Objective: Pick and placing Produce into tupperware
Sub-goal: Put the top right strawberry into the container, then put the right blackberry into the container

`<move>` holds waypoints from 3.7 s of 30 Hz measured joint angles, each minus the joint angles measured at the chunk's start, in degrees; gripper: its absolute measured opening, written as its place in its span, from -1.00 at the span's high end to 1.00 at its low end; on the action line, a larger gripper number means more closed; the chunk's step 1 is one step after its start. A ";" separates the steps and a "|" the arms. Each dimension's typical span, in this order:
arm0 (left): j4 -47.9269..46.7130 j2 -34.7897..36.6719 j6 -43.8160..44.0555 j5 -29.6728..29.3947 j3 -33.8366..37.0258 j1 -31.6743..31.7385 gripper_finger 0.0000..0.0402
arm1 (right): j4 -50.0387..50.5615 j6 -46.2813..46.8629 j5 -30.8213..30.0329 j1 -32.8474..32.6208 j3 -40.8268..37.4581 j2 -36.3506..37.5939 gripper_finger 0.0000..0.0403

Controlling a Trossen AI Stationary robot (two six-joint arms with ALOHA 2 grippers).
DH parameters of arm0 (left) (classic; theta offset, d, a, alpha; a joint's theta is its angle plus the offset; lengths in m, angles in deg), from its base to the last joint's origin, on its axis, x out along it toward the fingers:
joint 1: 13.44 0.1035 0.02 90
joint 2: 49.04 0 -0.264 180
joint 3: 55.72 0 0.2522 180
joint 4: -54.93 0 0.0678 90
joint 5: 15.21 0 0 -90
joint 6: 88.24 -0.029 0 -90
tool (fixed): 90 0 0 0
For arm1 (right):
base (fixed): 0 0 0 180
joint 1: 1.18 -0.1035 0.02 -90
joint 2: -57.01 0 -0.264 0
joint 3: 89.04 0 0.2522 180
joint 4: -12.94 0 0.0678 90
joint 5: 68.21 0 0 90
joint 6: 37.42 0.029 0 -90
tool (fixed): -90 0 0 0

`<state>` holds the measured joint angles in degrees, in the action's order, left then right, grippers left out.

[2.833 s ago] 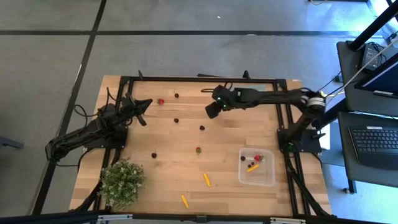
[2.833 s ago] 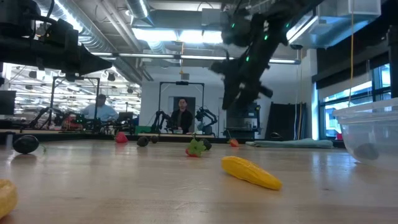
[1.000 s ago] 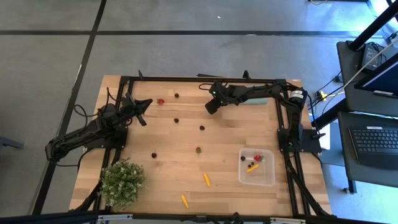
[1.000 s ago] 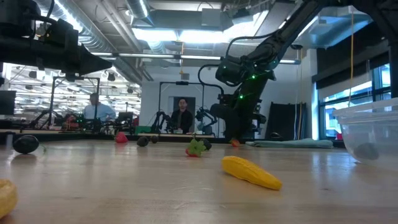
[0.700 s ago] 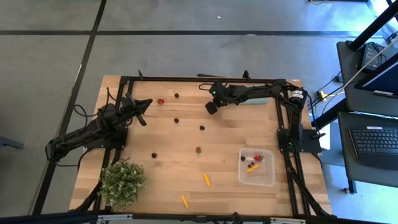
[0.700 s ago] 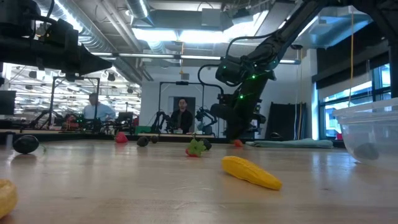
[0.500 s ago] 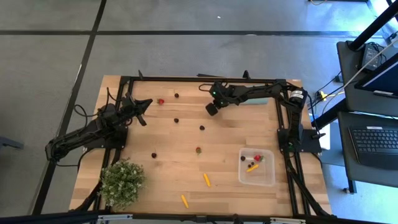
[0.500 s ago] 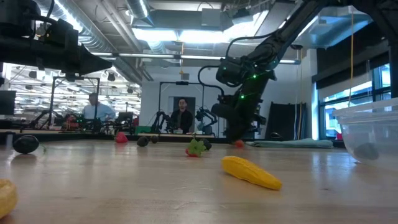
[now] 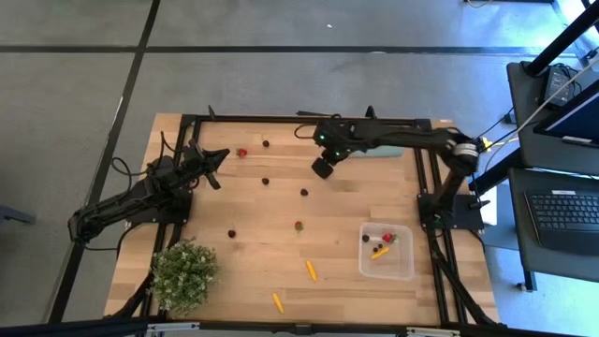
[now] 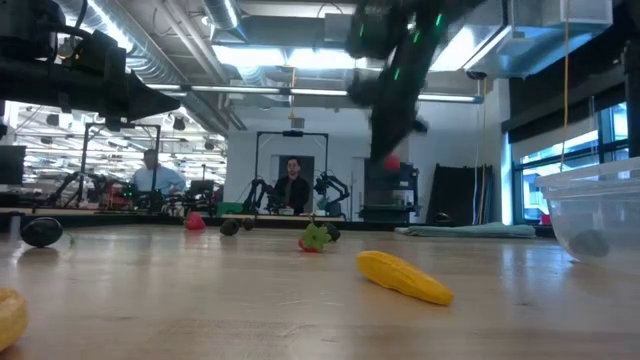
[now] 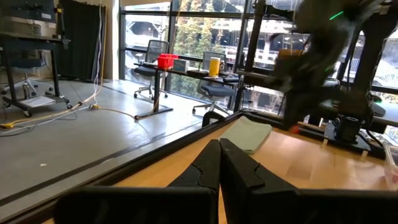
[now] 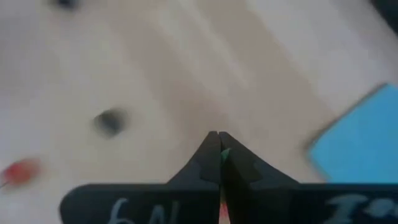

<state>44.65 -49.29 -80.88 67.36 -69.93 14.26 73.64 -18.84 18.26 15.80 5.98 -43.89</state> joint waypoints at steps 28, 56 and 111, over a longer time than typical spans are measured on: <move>0.01 0.00 0.20 0.94 -0.01 0.00 1.00 | -1.74 59.16 -2.26 -41.84 -33.86 24.18 1.00; 0.01 0.00 0.15 0.96 -0.02 0.00 1.00 | -8.70 58.91 3.39 -42.55 -38.59 24.18 0.19; -0.68 0.00 0.13 1.34 -0.02 0.02 1.00 | -38.72 -11.42 -9.34 -15.40 -12.43 -11.78 -0.38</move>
<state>43.97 -49.29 -80.75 68.70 -69.95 14.28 34.92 -30.26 8.91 0.40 -6.46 -55.67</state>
